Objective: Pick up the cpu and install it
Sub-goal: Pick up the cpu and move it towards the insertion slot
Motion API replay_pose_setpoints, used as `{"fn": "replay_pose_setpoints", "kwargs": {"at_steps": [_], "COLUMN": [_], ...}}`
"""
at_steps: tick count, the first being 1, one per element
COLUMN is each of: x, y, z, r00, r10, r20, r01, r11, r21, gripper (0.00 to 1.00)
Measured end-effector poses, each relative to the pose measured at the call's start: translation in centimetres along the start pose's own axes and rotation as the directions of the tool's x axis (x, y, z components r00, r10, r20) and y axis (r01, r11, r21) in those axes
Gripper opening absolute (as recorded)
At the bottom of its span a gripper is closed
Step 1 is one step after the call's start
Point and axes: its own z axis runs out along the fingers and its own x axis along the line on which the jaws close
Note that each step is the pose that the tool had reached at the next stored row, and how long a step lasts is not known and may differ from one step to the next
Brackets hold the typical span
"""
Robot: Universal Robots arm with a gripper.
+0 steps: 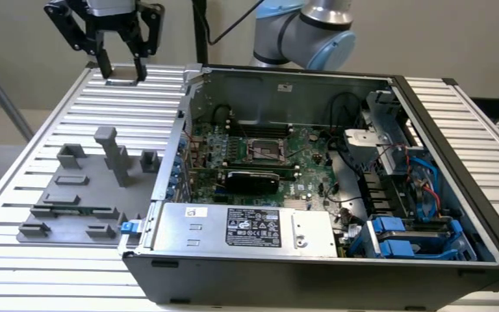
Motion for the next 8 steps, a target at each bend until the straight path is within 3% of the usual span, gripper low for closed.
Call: {"fn": "replay_pose_setpoints", "kwargs": {"at_steps": [8], "x": [-3.6], "y": [0.56], "z": [0.01], "r00": [1.0000], "r10": [0.000], "r20": [0.0000], "r01": [0.000], "r11": [1.0000], "r21": [0.0000], "gripper": [0.55]}}
